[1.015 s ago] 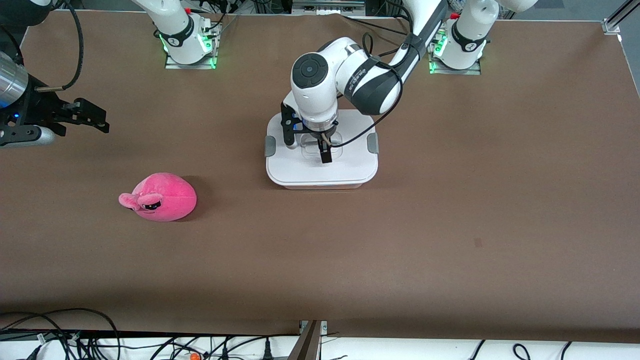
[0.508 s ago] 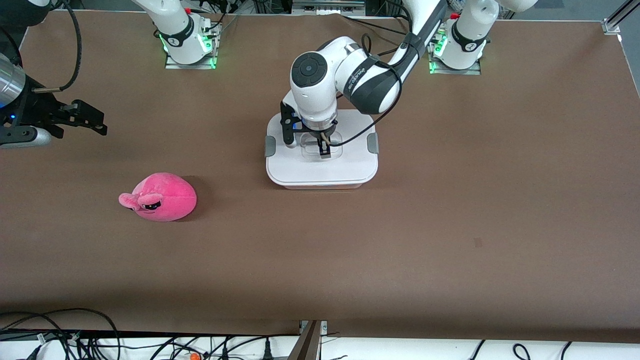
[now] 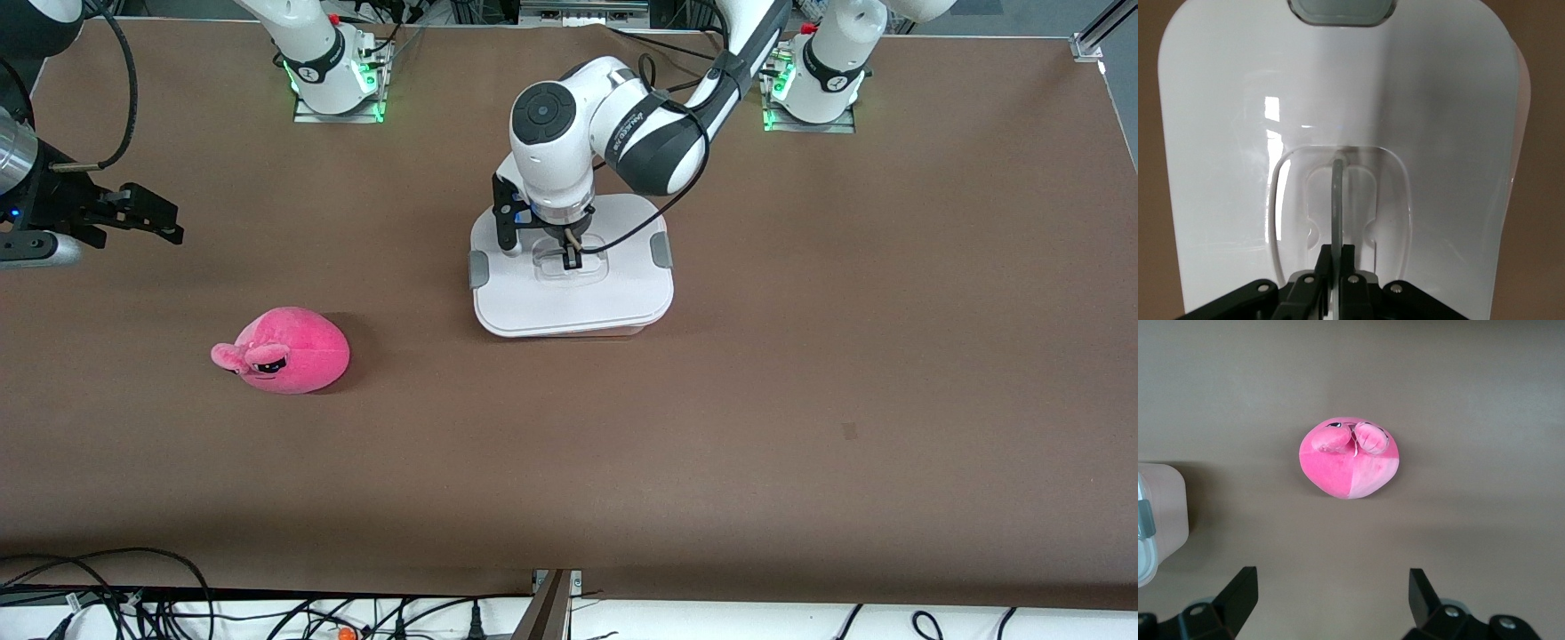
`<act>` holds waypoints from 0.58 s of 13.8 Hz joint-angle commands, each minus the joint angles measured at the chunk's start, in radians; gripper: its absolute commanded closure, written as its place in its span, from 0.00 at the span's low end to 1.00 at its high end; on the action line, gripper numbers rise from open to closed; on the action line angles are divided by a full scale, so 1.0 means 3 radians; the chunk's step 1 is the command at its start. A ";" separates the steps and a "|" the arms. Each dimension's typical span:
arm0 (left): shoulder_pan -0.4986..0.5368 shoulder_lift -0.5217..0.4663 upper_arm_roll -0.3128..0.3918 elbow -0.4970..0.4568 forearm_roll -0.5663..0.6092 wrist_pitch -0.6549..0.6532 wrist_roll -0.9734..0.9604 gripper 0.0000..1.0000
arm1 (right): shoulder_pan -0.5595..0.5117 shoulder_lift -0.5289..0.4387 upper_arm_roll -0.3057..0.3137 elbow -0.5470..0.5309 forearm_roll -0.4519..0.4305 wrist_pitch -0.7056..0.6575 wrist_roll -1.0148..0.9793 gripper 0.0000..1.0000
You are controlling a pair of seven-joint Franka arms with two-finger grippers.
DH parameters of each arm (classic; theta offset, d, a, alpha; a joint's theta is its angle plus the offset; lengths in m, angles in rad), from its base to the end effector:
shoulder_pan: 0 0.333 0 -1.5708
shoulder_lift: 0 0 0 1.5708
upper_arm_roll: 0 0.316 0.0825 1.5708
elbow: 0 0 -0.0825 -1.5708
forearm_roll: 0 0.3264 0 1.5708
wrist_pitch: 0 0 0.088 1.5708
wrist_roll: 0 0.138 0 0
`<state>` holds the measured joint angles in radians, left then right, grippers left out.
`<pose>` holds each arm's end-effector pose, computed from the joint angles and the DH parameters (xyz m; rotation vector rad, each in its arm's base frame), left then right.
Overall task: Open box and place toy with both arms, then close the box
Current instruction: 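Lift the lid off with the left gripper while the right gripper reaches the toy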
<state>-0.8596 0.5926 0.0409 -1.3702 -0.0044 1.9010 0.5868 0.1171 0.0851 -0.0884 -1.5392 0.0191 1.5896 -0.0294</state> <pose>0.4450 -0.4839 0.3577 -2.3717 2.0185 0.0915 0.5221 0.0195 0.5650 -3.1282 -0.0901 0.0538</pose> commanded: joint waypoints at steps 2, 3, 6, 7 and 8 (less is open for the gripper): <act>-0.0018 -0.0211 0.0037 0.0011 -0.0016 -0.0200 -0.0044 1.00 | -0.0032 0.0089 0.0029 0.0012 -0.0053 -0.0159 -0.0071 0.00; -0.0013 -0.0247 0.0038 0.0037 -0.0021 -0.0297 -0.0044 1.00 | -0.0027 0.0095 0.0029 0.0017 -0.0059 -0.0170 -0.0101 0.00; 0.0043 -0.0410 0.0073 0.0093 -0.0026 -0.0619 -0.0084 1.00 | -0.0027 0.0258 0.0029 -0.0013 -0.0059 -0.0119 -0.0127 0.00; 0.0134 -0.0472 0.0073 0.0098 -0.0026 -0.0752 -0.0145 1.00 | -0.0032 0.0339 0.0029 -0.0109 -0.0054 0.0043 -0.0122 0.00; 0.0272 -0.0558 0.0068 0.0093 -0.0021 -0.0890 -0.0110 1.00 | -0.0042 0.0370 0.0024 -0.0272 -0.0038 0.0298 -0.0127 0.00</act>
<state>-0.8391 0.4826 0.0643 -1.3365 -0.0047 1.7058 0.5555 0.1170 0.1657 -0.0883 -1.5618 0.0170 1.5895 -0.0509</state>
